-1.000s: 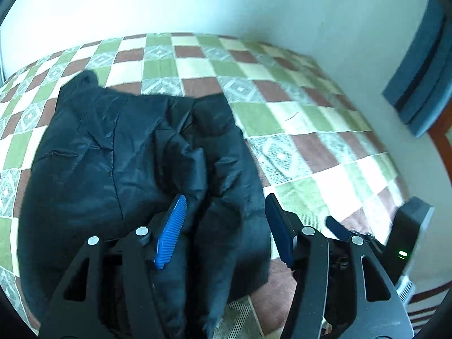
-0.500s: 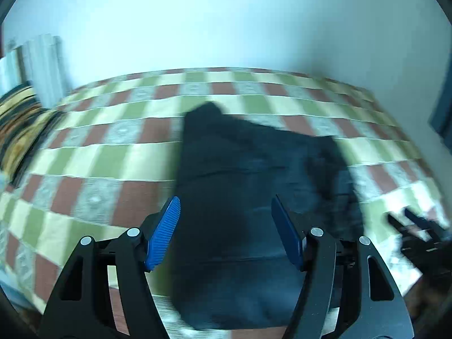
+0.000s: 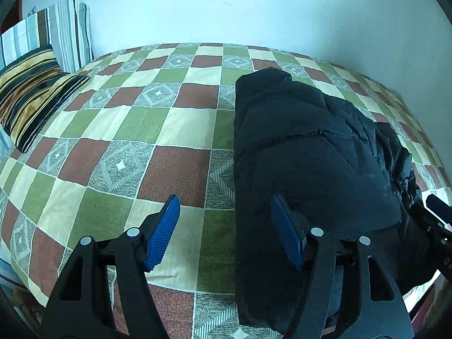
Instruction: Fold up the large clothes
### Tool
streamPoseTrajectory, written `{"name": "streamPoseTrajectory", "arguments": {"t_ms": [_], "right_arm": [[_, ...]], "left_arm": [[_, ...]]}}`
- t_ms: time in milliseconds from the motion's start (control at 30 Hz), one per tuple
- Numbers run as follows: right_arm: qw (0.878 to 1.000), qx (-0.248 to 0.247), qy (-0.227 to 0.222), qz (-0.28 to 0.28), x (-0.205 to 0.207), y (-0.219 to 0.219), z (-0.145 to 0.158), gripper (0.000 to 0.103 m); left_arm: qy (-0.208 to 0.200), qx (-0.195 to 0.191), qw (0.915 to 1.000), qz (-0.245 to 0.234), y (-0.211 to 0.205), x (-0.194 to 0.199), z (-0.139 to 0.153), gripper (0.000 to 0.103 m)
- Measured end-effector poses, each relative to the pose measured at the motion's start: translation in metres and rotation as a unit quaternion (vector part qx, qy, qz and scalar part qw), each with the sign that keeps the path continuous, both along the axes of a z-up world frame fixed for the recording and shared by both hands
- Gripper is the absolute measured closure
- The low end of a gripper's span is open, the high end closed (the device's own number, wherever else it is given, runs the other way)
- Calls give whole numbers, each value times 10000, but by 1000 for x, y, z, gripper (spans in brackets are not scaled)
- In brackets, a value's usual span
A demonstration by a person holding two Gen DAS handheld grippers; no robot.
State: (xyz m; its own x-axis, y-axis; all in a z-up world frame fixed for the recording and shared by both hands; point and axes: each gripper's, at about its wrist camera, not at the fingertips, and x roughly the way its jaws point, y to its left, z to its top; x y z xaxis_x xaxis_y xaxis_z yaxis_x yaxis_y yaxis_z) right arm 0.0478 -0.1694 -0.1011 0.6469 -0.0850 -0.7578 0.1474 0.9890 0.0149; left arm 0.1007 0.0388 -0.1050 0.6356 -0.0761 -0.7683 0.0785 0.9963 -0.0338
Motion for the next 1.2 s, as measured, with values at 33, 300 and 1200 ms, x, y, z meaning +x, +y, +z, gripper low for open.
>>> {"name": "streamPoseTrajectory", "arguments": {"t_ms": [33, 300, 1200], "right_arm": [[10000, -5, 54, -32, 0, 0, -3, 36], [9982, 422, 427, 29, 7, -2, -27, 49], [9968, -283, 534, -519, 8, -65, -52, 96]], "left_arm": [[-4, -2, 10000, -16, 0, 0, -2, 36], [-7, -76, 10000, -55, 1, 3, -10, 36], [-34, 31, 9962, -867, -53, 0, -14, 35]]}}
